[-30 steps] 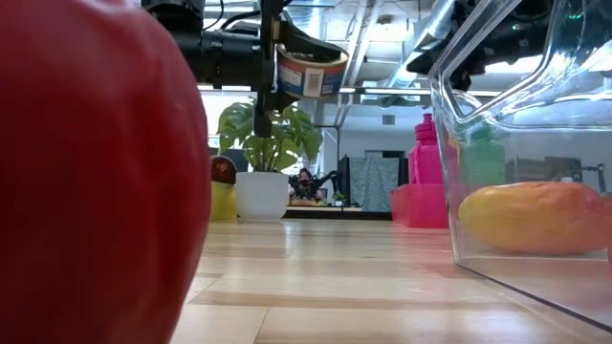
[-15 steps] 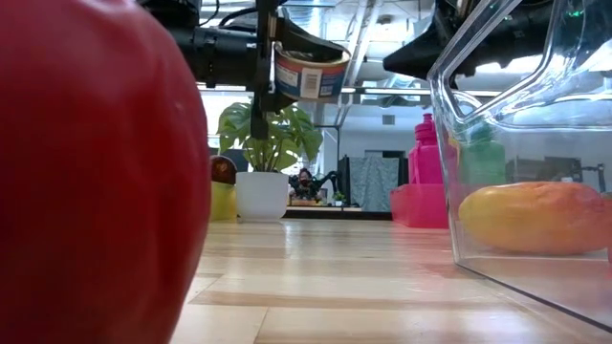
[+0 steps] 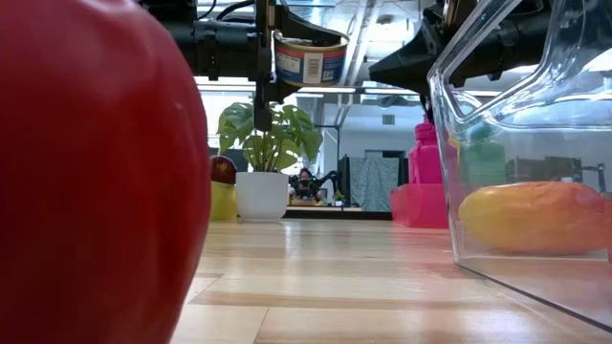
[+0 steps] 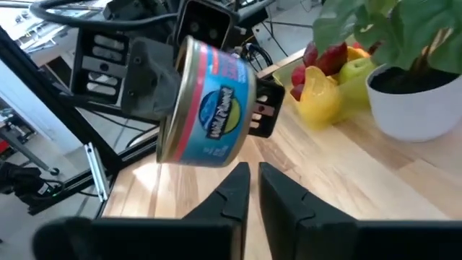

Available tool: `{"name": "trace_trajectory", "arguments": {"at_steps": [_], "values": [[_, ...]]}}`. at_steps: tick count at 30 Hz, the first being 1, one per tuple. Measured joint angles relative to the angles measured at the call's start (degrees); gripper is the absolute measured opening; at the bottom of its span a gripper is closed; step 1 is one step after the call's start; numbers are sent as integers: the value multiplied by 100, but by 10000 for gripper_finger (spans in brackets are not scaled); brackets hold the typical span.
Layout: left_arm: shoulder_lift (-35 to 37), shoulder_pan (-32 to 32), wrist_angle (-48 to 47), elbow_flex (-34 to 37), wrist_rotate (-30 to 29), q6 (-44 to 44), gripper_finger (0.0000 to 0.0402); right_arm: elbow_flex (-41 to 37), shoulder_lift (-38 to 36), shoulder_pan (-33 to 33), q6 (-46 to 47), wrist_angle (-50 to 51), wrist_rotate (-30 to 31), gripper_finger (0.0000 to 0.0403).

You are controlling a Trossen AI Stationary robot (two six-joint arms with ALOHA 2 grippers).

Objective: Pick & Place Food Item
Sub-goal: Put the blue pink tuna can into the transparent bin

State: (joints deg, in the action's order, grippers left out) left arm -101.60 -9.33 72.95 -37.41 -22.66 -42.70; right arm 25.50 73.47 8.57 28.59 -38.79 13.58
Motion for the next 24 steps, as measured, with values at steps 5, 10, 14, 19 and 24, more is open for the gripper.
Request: {"name": "trace_trajectory", "arguments": {"at_steps": [5,10,14,19,24], "values": [[0,80,-1,0,-1,0,172,1,204,9,-10,-118,-2,76],[0,84,-1,0,-6,0,172,2,367,6,-9,-310,-2,154],[0,84,-5,0,-4,24,172,2,535,50,-10,-629,-2,232],[-2,84,-3,0,-4,26,172,4,832,27,264,-1175,-4,307],[-2,84,2,0,-37,26,172,200,1187,-123,730,-1219,-44,339]]}}
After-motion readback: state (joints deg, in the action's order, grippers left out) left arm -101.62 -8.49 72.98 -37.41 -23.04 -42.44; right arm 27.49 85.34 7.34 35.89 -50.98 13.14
